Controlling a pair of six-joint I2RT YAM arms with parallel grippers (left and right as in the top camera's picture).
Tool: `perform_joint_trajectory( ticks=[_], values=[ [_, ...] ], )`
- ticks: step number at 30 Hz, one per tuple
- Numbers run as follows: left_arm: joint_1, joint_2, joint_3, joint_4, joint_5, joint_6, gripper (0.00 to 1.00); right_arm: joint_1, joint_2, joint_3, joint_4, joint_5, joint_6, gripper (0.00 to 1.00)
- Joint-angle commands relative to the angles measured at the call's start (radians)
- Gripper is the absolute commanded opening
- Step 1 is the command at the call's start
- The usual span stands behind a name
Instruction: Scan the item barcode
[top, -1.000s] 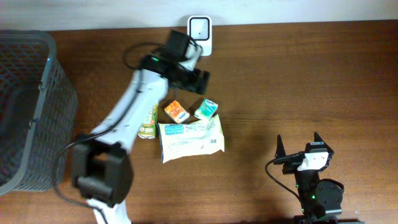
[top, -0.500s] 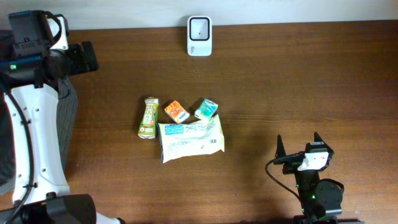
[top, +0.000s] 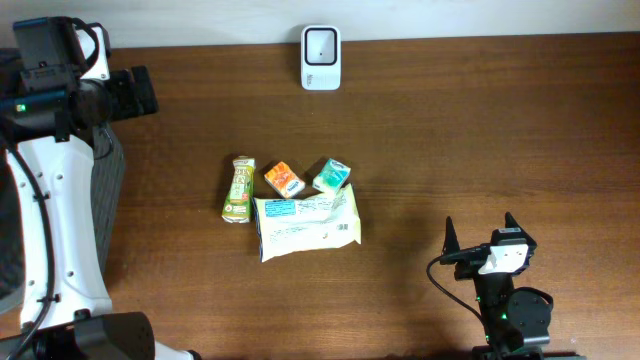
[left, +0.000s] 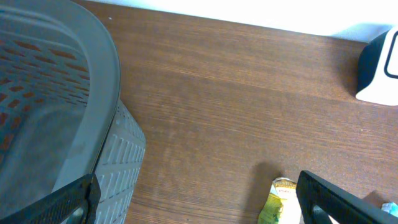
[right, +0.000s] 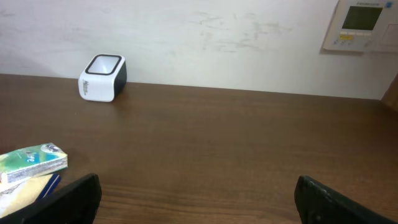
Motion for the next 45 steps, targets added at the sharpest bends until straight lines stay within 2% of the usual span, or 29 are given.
perform_joint_trajectory(
  ticks=[1, 28, 34, 38, 40, 45],
  values=[
    [0.002, 0.002, -0.003, -0.002, 0.000, 0.015, 0.99, 0.005, -0.004, -0.007, -0.004, 0.012, 0.000, 0.99],
    [0.002, 0.002, -0.003, -0.002, 0.000, 0.015, 0.99, 0.005, -0.004, -0.007, 0.010, 0.016, 0.001, 0.99],
    [0.002, 0.002, -0.003, -0.002, 0.000, 0.015, 0.99, 0.005, 0.021, 0.047, 0.060, -0.264, 0.056, 0.99],
    [0.002, 0.002, -0.003, -0.002, 0.000, 0.015, 0.99, 0.005, 0.251, 0.264, -0.046, -0.409, 0.068, 0.99],
    [0.002, 0.002, -0.003, -0.002, 0.000, 0.015, 0.99, 0.005, 0.497, 0.486, -0.163, -0.539, 0.068, 0.99],
    [0.002, 0.002, -0.003, -0.002, 0.000, 0.015, 0.99, 0.006, 1.057, 1.015, -0.626, -0.741, 0.069, 0.99]
  ],
)
